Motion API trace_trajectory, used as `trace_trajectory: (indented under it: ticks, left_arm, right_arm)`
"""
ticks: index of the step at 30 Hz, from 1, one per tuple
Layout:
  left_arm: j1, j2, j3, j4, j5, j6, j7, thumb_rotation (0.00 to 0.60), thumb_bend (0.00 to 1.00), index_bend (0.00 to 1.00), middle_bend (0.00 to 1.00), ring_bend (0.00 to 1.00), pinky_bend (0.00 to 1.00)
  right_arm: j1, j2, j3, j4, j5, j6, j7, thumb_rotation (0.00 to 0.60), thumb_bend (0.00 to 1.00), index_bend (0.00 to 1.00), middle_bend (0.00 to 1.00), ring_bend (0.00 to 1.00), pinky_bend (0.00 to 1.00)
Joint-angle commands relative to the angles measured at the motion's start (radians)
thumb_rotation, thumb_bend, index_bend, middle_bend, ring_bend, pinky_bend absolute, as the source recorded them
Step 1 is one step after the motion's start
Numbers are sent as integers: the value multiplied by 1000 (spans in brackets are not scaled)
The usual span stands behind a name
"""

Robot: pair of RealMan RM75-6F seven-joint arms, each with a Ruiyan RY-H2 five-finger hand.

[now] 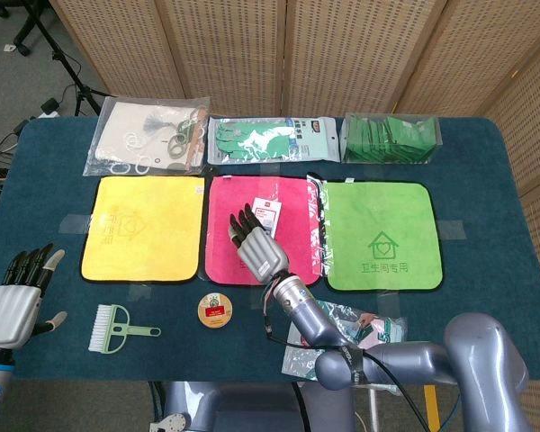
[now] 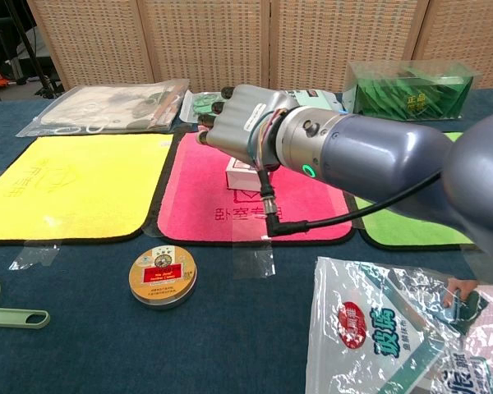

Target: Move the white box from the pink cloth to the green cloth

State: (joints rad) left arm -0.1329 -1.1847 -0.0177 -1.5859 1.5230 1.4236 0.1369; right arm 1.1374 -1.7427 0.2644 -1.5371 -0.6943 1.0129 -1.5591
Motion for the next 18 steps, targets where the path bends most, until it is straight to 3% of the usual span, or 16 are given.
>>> trace_trajectory:
  ticks: [1, 18]
  left_arm:
    - [-1, -2, 2, 4, 3, 0, -3, 600, 152, 0, 0, 0, 0]
    - [-6, -7, 8, 7, 3, -8, 2, 600, 152, 0, 0, 0, 0]
  right_arm:
    - [40, -31, -4, 45, 34, -12, 5, 600, 1000, 66, 0, 0, 0]
    - [183, -139, -13, 226, 111, -50, 61, 600, 1000, 66, 0, 0, 0]
